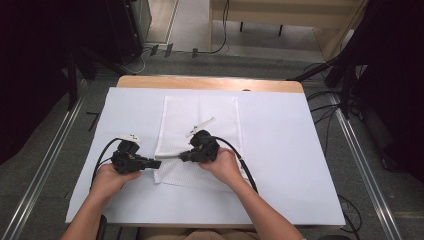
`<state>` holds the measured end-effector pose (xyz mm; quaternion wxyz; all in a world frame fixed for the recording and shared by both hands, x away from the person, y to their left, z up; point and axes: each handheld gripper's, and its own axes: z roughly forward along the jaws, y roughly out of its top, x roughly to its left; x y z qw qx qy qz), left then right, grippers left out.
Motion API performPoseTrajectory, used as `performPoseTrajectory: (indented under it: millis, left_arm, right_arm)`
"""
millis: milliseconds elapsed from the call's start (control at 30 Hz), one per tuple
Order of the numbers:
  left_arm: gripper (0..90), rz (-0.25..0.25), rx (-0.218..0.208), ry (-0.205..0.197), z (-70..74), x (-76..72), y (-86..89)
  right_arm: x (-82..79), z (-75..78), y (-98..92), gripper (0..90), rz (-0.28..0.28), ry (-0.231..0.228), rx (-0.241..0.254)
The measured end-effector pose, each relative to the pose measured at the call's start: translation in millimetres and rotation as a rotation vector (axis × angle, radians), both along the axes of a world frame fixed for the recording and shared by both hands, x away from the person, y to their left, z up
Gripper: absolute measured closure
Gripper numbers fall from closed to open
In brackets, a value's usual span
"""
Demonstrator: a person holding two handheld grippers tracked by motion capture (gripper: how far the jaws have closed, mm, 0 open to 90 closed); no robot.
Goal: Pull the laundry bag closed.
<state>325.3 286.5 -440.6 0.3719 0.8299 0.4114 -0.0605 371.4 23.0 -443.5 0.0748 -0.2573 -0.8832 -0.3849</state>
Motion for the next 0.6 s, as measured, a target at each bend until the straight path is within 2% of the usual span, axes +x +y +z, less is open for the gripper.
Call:
performPoseTrajectory:
  millis: [367,600]
  left_arm:
    - [89.3,-0.006,-0.004,0.001,0.2,-0.6,1.1]
    - [89.3,-0.007,0.000,0.005,0.5,-1.3,1.1]
  right_arm:
    - [1.6,-3.8,-14.1,88.2,-0.015,0.003,0.010]
    - [0.7,-3.6,-16.8,88.2,-0.012,0.006,0.016]
